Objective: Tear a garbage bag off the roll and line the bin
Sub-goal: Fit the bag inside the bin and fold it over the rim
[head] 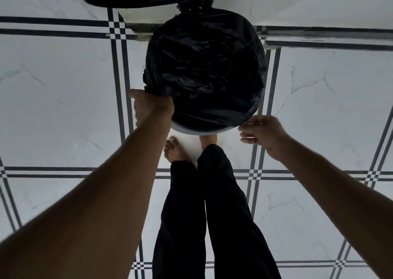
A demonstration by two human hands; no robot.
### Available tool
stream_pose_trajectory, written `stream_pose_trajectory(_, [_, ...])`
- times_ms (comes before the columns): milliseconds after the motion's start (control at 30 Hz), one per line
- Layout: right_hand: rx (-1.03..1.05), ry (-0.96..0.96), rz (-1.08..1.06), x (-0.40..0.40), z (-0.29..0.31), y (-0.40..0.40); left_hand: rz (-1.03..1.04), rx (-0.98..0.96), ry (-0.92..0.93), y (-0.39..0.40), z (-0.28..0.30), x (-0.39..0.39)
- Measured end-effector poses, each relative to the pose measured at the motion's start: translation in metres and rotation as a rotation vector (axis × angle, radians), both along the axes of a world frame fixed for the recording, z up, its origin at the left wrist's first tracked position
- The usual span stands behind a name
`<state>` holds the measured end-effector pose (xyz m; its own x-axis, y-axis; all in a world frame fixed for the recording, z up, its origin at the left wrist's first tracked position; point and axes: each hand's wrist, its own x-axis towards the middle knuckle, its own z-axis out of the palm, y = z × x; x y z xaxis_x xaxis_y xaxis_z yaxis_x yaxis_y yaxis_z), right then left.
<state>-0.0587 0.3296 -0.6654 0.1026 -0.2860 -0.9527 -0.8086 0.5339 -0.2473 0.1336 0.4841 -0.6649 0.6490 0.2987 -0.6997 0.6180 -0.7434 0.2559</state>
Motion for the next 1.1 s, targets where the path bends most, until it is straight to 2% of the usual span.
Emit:
stream_pose_trajectory(100, [0.064,0.005,0.015,0.001,0.001,0.018,-0.124,0.049,-0.073,0.010,0.004,-0.002])
stream_pose_trajectory(200, [0.047,-0.023,-0.254,0.004,0.001,0.028,-0.122,0.029,-0.066,0.014,0.003,-0.003])
stream_pose_trajectory(267, [0.052,-0.073,-0.467,0.007,0.004,0.027,-0.056,-0.002,-0.051,0.017,0.003,-0.005])
stream_pose_trajectory(333, [0.089,-0.131,-0.573,0.006,0.005,0.024,0.022,-0.028,-0.033,0.019,0.004,-0.010])
stream_pose_trajectory(433, [0.096,-0.170,-0.541,0.001,0.005,0.024,0.035,-0.006,-0.039,0.018,0.009,-0.018])
stream_pose_trajectory(600, [-0.035,-0.146,-0.545,0.001,0.008,0.030,-0.057,0.042,-0.042,0.015,0.020,-0.019])
stream_pose_trajectory(867, [-0.264,0.025,-0.537,0.013,0.012,0.038,-0.041,0.038,-0.001,0.021,0.015,-0.017])
stream_pose_trajectory(1100, [-0.129,0.199,-0.624,0.032,0.018,0.052,-0.117,0.101,-0.051,0.023,0.016,-0.021])
